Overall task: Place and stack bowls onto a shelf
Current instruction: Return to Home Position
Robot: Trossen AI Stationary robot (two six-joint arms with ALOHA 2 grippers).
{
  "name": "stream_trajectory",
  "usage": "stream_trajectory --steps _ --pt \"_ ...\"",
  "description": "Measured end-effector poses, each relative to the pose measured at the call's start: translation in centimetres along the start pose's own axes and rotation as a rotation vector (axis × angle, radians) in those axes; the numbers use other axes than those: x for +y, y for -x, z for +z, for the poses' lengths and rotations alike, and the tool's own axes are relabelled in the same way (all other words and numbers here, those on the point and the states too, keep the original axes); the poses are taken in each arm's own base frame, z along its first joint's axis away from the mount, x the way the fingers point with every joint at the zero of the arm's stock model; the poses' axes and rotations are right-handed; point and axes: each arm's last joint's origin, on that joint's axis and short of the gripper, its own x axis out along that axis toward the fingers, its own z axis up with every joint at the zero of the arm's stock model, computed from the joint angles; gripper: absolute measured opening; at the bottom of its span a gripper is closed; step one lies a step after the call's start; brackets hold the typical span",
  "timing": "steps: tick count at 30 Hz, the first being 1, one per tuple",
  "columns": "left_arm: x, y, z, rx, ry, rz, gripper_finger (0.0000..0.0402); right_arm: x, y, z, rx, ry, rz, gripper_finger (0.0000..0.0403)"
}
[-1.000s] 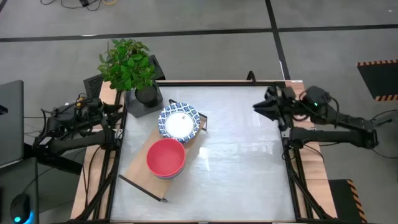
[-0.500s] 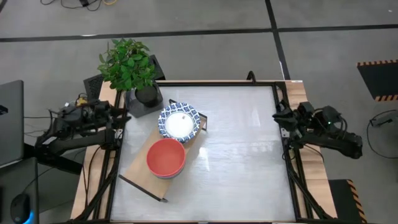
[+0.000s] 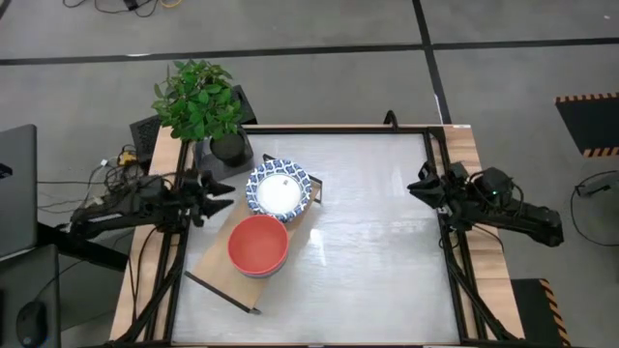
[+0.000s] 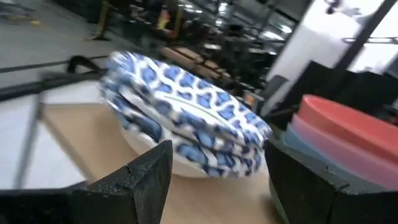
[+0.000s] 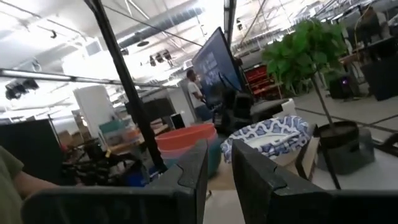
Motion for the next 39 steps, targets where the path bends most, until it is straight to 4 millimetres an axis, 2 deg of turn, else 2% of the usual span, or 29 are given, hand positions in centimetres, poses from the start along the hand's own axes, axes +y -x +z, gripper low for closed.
stream_trajectory --steps 9,14,20,27,30,39 --pt "1.0 -1.3 -4.4 0.006 -0.034 -0.05 0.0242 -0.4 0.0 -0.8 0.089 0.016 -0.024 0.0097" --pt "0.6 -1.2 -4.8 0.028 -0.069 -0.043 0.0242 -0.3 0.1 -1.2 0.147 0.049 0.036 0.0097" --pt "0.3 -1.1 -4.9 0.023 -0.116 -0.042 0.0242 -0.8 0.1 -2.3 0.214 0.08 0.018 0.0097" --pt "-0.2 -1.0 -5.2 0.047 -0.119 -0.096 0.0242 -2.7 0.2 -5.8 0.302 0.077 -0.021 0.0097" --pt "-0.4 -1.0 -5.3 0.068 -0.148 -0.137 0.0242 -3.3 0.2 -7.0 0.263 0.079 -0.01 0.0097" --pt "-0.5 -0.9 -5.5 0.091 -0.116 -0.172 0.0242 -3.4 0.2 -7.0 0.256 0.171 0.006 0.0097"
